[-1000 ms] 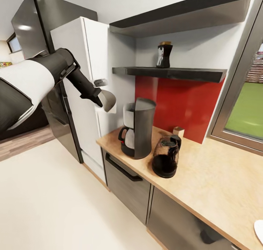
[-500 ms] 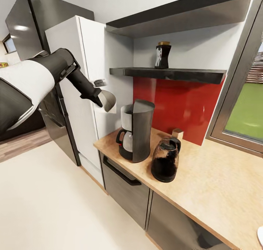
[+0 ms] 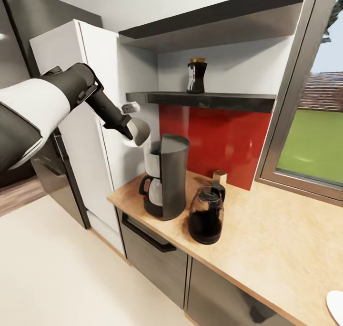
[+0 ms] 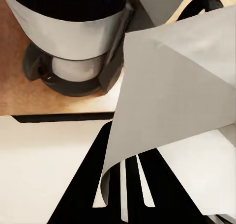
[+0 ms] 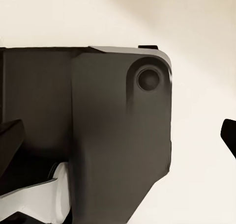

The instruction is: Set up a coffee station on the kitchen countertop: keep the coffee maker on the countertop, move the bottle of coffee from the kitchen shelf to the counter next to the coffee maker, place a paper coffee filter on top of the coffee maker, put the saucer next to the coffee maker with the coffee cup on the saucer, and place the electric kettle next to the coffee maker.

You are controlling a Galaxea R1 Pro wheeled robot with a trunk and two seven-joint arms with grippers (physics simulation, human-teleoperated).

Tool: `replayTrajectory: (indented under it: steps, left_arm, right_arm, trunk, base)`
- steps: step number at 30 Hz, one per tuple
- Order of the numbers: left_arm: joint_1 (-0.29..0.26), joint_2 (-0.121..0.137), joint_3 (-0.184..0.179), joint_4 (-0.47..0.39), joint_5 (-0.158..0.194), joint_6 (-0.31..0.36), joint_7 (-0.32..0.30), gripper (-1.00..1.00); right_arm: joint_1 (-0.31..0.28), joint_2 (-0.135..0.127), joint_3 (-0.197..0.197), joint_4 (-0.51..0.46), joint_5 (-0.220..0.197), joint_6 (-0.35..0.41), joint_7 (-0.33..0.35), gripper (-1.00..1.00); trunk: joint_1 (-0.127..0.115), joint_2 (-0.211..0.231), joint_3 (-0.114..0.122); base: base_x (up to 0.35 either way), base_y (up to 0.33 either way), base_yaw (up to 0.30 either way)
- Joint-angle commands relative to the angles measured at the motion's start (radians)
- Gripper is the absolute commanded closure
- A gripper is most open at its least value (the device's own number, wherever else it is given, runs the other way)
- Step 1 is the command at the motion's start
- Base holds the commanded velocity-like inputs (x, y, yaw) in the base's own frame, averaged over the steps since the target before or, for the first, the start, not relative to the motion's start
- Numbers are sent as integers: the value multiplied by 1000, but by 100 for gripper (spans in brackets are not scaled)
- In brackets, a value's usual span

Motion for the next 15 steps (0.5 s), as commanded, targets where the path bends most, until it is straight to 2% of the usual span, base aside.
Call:
replayTrajectory:
  steps: [1, 4, 8, 15]
  left_arm:
    - [-1, -2, -6, 2, -1, 6, -4, 100]
    - [-1, -3, -6, 2, -1, 5, -4, 100]
    - [0, 0, -6, 2, -2, 4, -4, 100]
    - [3, 5, -12, 2, -2, 1, -2, 100]
  right_arm:
    - [0, 0, 0, -1, 0, -2, -1, -100]
    - [0, 0, 0, -1, 0, -2, -1, -100]
    - [0, 0, -1, -1, 0, -2, -1, -100]
    - [0, 0, -1, -1, 0, -2, -1, -100]
  trunk:
    - [1, -2, -1]
    - [1, -2, 1]
    - [1, -2, 2]
    - [1, -2, 3]
  base:
    - [275, 221, -222]
    - [292, 184, -182]
    - [278, 79, -44]
    - [18, 3, -147]
